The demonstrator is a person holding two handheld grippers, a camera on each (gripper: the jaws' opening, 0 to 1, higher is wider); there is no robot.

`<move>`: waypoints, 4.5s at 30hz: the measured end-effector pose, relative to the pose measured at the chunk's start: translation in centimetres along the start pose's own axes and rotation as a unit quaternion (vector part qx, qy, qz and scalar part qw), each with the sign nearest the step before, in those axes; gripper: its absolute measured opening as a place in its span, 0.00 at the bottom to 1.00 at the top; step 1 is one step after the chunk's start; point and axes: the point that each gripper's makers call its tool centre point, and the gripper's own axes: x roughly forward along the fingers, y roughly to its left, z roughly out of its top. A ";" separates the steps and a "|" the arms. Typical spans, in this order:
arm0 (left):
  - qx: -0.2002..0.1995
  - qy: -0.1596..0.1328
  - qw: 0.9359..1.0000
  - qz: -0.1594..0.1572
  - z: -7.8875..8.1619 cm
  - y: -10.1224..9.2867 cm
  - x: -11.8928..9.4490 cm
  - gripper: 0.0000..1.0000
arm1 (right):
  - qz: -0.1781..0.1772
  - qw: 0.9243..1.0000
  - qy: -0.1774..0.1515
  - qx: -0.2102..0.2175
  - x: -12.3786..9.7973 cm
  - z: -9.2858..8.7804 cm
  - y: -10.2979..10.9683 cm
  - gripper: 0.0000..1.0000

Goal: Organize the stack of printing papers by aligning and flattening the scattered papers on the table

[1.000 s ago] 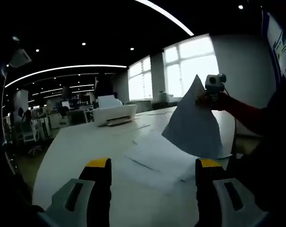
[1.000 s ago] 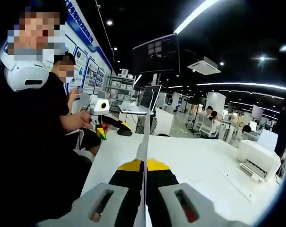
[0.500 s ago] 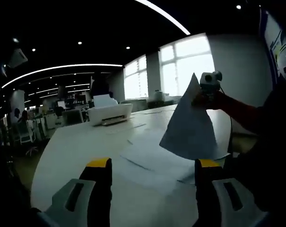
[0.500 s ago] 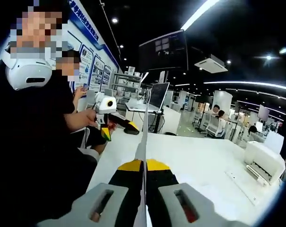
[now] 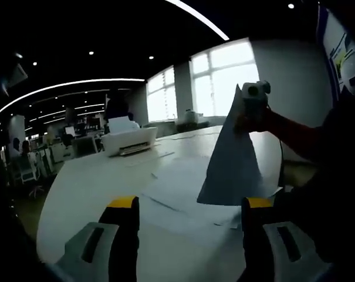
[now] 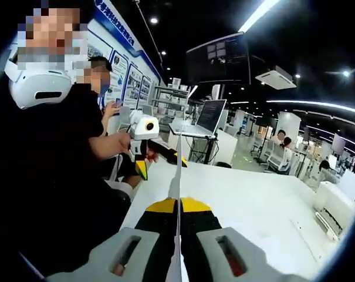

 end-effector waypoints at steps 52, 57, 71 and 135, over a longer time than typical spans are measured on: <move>0.012 0.044 0.996 -0.081 -1.7 -4.2 3.7 0.59 | 0.063 0.997 0.021 -0.040 3.8 1.8 2.7 0.00; 0.014 0.047 0.995 -0.092 -1.8 -4.7 4.0 0.54 | 0.068 0.997 0.019 -0.044 4.0 2.2 2.9 0.00; 0.017 0.055 0.991 -0.118 -2.1 -6.2 4.6 0.43 | 0.085 0.995 0.022 -0.053 4.9 2.5 3.7 0.00; 0.025 0.030 0.990 -0.137 -1.3 -6.4 1.8 0.06 | -0.174 0.979 -0.062 -0.082 -4.5 5.4 -1.6 0.08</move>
